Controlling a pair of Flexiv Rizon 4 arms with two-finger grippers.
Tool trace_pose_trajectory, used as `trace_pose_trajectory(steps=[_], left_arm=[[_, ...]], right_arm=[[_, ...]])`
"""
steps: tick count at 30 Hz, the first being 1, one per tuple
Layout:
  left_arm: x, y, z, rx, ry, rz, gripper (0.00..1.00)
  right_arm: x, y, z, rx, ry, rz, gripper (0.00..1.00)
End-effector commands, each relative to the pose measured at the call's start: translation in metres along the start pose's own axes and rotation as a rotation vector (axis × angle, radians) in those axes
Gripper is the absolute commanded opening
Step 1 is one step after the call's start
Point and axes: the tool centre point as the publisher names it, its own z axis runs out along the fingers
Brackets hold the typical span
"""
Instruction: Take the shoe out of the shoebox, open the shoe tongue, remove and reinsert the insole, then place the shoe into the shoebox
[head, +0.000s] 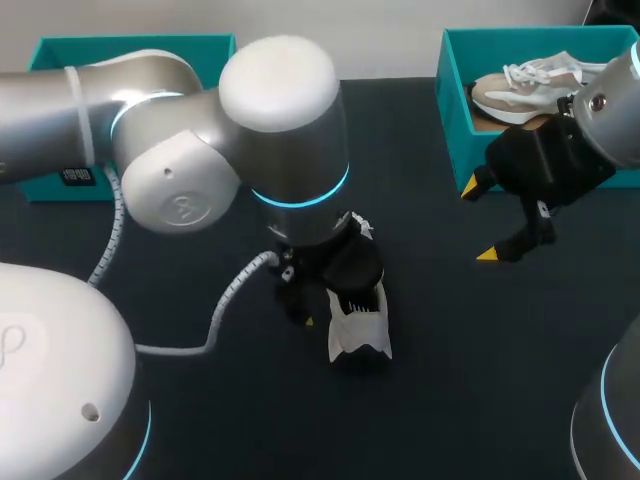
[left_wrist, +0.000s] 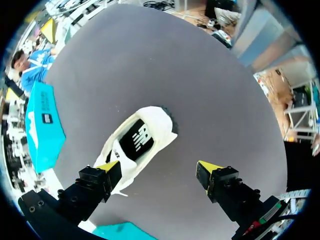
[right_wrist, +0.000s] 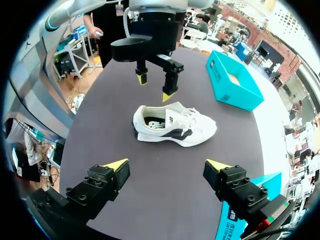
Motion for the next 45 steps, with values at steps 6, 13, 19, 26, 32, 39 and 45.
trace_pose_trajectory(steps=[6,13,19,26,32,39,45], left_arm=[[-0.004,-0.013,0.009,-0.159,0.129,-0.563,1.0],[-0.003,-0.015,0.01,-0.146,0.109,-0.569,1.0],[0.008,-0.036,0.021,-0.131,0.093,-0.56,1.0],[0.013,-0.052,0.035,-0.126,0.073,-0.55,1.0],[0.01,-0.058,0.043,-0.082,0.047,-0.615,1.0],[0.008,-0.054,0.059,-0.059,0.056,-0.659,1.0],[0.008,-0.052,0.074,-0.048,0.068,-0.658,0.99]], right_arm=[[0.0,0.0,0.002,0.002,-0.001,0.0,1.0],[0.0,0.0,0.002,0.002,-0.001,0.0,1.0],[0.0,0.0,0.002,0.002,-0.001,0.0,1.0],[0.0,0.0,0.002,0.002,-0.001,0.0,1.0],[0.0,0.0,0.002,0.002,-0.001,0.0,1.0],[0.0,0.0,0.002,0.002,-0.001,0.0,1.0],[0.0,0.0,0.002,0.002,-0.001,0.0,1.0]])
